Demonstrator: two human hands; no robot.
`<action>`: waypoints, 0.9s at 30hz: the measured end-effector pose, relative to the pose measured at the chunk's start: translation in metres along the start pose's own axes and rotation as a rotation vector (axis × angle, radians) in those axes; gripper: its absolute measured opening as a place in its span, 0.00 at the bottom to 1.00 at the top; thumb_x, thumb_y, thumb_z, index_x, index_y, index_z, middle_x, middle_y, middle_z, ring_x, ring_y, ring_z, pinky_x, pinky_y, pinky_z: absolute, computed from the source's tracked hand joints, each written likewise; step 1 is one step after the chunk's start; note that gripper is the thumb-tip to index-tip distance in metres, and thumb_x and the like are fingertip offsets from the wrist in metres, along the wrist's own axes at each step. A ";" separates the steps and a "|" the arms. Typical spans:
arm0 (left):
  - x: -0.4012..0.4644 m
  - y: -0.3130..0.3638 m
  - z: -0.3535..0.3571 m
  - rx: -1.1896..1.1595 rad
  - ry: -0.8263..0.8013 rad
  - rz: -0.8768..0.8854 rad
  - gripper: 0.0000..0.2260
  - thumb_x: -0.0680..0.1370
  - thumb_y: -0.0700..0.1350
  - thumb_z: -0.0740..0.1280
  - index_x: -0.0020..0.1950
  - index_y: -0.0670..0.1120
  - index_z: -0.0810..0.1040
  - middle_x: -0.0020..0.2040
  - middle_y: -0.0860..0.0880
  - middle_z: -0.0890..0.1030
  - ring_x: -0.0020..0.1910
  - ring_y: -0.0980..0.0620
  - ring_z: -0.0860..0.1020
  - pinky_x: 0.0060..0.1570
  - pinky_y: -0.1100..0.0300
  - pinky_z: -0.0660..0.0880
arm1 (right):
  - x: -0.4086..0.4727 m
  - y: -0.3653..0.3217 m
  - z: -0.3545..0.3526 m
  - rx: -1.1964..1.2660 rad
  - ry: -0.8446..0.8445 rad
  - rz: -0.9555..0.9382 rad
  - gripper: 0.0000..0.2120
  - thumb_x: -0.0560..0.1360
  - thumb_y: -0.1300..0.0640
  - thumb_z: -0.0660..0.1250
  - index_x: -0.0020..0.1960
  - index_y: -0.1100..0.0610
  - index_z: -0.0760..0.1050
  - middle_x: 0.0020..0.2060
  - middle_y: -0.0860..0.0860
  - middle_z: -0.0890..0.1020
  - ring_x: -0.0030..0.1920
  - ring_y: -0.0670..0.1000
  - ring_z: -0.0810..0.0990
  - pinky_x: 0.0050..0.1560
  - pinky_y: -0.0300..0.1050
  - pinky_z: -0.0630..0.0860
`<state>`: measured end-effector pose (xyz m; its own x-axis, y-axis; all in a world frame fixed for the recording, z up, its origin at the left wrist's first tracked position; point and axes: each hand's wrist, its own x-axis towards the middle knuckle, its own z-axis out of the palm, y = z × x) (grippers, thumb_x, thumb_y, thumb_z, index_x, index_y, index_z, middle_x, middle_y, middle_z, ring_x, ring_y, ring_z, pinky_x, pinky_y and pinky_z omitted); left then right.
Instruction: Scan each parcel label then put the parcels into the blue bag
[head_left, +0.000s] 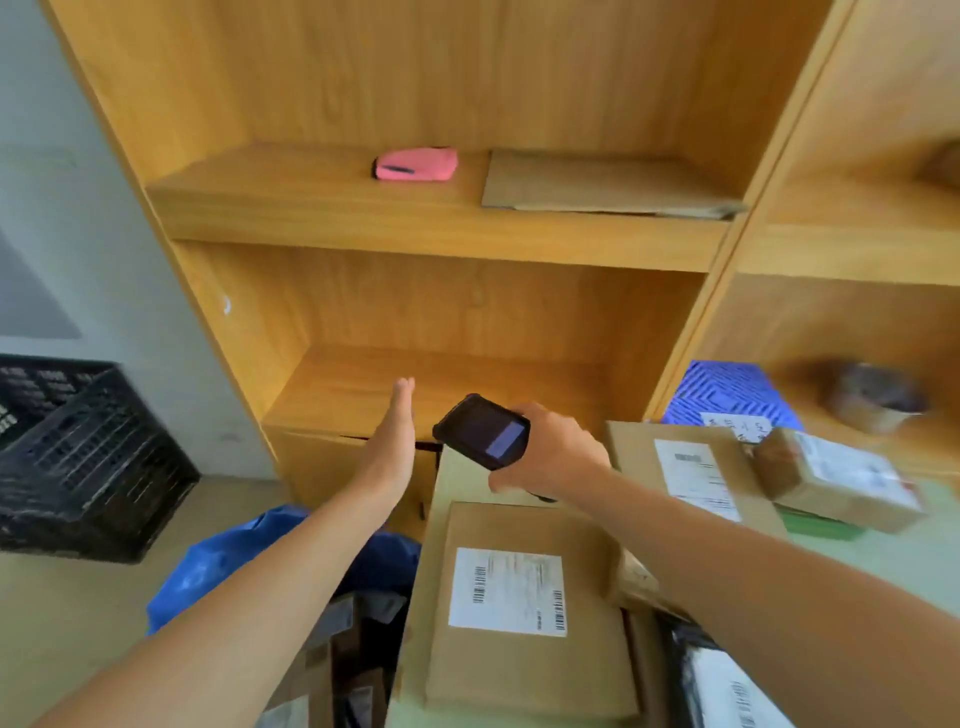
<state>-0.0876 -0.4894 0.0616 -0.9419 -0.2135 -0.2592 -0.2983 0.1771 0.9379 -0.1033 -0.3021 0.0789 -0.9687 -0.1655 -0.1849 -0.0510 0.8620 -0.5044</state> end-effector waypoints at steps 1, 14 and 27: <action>-0.003 0.015 0.020 0.013 -0.022 -0.004 0.34 0.75 0.75 0.40 0.79 0.65 0.57 0.80 0.50 0.60 0.79 0.45 0.57 0.76 0.38 0.51 | -0.005 0.017 -0.021 -0.023 0.021 0.005 0.38 0.60 0.43 0.79 0.67 0.42 0.70 0.48 0.44 0.80 0.46 0.49 0.81 0.43 0.45 0.81; -0.050 0.067 0.242 0.179 -0.239 -0.145 0.34 0.78 0.71 0.41 0.81 0.58 0.56 0.80 0.47 0.60 0.79 0.44 0.57 0.74 0.42 0.53 | -0.062 0.220 -0.171 -0.508 -0.003 0.150 0.32 0.58 0.42 0.78 0.60 0.45 0.73 0.48 0.46 0.80 0.48 0.52 0.80 0.32 0.40 0.65; -0.012 0.060 0.300 0.383 -0.287 -0.166 0.31 0.82 0.67 0.40 0.80 0.54 0.57 0.80 0.46 0.60 0.78 0.45 0.59 0.73 0.47 0.56 | -0.030 0.295 -0.196 -0.736 -0.043 0.168 0.34 0.61 0.43 0.77 0.65 0.45 0.71 0.48 0.46 0.79 0.48 0.51 0.78 0.40 0.43 0.70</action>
<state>-0.1404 -0.1878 0.0524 -0.8656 -0.0056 -0.5008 -0.4320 0.5141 0.7410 -0.1365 0.0509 0.1007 -0.9681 -0.0090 -0.2504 -0.0670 0.9722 0.2242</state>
